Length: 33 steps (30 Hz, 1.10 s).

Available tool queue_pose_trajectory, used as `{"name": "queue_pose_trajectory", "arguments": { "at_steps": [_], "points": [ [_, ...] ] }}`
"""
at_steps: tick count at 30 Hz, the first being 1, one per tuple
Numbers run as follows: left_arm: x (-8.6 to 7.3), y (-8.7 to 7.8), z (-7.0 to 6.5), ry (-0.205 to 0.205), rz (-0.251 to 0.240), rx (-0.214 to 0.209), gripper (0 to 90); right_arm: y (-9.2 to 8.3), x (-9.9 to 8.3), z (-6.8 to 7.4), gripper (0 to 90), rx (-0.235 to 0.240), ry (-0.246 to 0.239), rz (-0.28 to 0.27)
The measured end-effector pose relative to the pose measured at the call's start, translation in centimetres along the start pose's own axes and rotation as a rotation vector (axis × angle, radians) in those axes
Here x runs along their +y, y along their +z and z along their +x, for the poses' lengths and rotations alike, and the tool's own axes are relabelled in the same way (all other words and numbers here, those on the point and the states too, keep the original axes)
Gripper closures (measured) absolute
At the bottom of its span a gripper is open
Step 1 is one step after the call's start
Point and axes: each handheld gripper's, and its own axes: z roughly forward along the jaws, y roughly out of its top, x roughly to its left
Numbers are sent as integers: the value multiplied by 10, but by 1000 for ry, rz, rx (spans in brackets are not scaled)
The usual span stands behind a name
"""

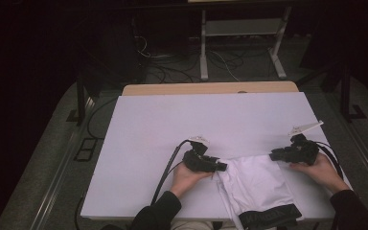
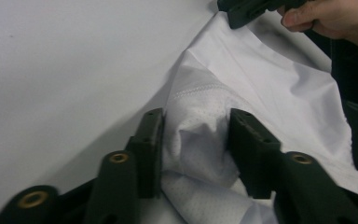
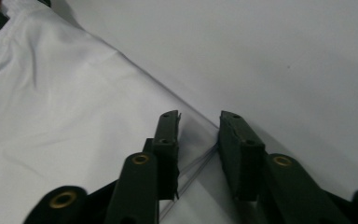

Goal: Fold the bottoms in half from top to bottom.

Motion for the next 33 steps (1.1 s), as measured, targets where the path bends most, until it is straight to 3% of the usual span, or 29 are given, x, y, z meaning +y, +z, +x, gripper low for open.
{"name": "queue_pose_trajectory", "arguments": {
  "at_steps": [3, 8, 11, 16, 24, 33],
  "points": [
    [0, -1, 0, 18, 9, 2, 679, 1, 0, -1, 822, 19, 1, -4],
    [2, 2, -2, 42, 23, 11, 830, 4, 2, -5, 864, 55, 55, -5],
    [3, 3, -6, 74, 33, 35, 847, 4, 2, -8, 868, 71, 91, -6],
    [4, -1, -11, 111, 40, 61, 853, 3, 6, -5, 869, 72, 103, -31],
    [5, -14, -22, 163, 31, 95, 854, 1, 13, -1, 869, 77, 98, -79],
    [7, -29, -26, 188, 15, 111, 855, 2, 23, 3, 869, 83, 82, -93]
  ]
}}
